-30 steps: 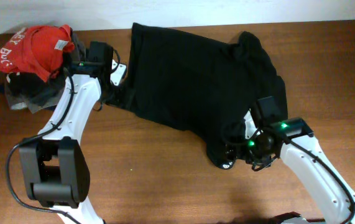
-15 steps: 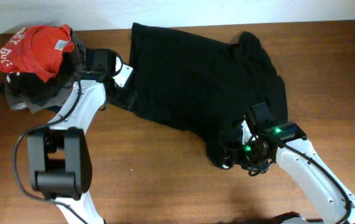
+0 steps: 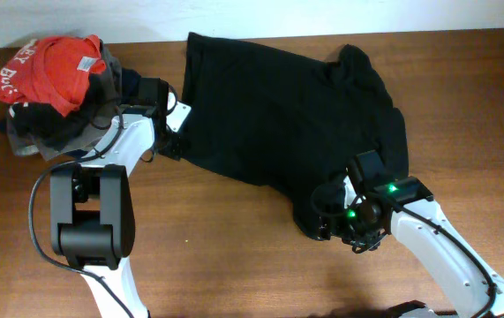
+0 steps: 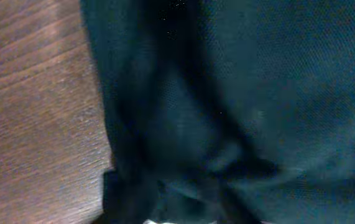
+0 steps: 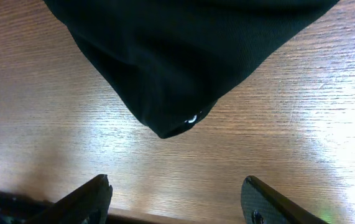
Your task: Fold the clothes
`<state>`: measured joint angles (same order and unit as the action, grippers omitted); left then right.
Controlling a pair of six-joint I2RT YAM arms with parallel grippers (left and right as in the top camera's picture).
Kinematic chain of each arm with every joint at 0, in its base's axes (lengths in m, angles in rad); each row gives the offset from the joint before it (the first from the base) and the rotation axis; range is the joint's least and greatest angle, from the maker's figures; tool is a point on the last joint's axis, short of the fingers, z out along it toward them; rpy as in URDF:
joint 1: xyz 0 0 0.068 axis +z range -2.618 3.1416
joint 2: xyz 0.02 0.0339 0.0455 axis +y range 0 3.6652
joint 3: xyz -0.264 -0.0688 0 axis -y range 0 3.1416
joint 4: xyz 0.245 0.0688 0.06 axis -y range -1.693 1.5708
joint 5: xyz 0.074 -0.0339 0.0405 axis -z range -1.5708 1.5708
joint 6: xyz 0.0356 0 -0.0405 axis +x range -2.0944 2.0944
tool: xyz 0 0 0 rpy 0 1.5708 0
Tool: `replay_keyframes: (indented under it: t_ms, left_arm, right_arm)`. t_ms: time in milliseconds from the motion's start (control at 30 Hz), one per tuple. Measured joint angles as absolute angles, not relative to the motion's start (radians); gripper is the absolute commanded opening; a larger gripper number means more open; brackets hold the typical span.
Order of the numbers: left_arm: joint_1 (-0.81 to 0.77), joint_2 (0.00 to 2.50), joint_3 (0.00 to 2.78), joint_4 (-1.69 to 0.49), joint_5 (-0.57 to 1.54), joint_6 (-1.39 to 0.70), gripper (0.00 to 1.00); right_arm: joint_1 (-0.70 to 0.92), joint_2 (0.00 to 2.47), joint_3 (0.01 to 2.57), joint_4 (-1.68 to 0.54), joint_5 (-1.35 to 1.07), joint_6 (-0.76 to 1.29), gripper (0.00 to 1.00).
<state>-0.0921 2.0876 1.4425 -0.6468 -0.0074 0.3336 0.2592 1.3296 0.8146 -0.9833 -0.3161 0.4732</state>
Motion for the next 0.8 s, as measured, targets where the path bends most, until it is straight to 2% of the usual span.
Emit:
replay_keyframes:
  t_ms: [33,233,500,700,800]
  left_arm:
    - [-0.092,2.088,1.443,-0.652,-0.007,0.326,0.01]
    - [-0.091,2.090,1.444,-0.712,-0.011,0.264,0.01]
    - [-0.091,2.090,1.450,-0.777,-0.011,0.210,0.01]
    - [-0.091,2.090,1.451,-0.780,-0.011,0.187,0.01]
    - [-0.091,2.090,1.451,-0.783,-0.011,0.185,0.01]
  right_arm:
    - [0.259,1.330,0.815,-0.983,-0.316,0.475,0.67]
    - [0.259,1.330,0.802,-0.970,-0.301,0.504,0.66]
    - [0.259,1.330,0.710,-0.841,-0.274,0.526,0.65]
    - [0.259,1.345,0.662,-0.728,-0.270,0.547,0.49]
    - [0.259,1.366,0.654,-0.701,-0.270,0.549,0.47]
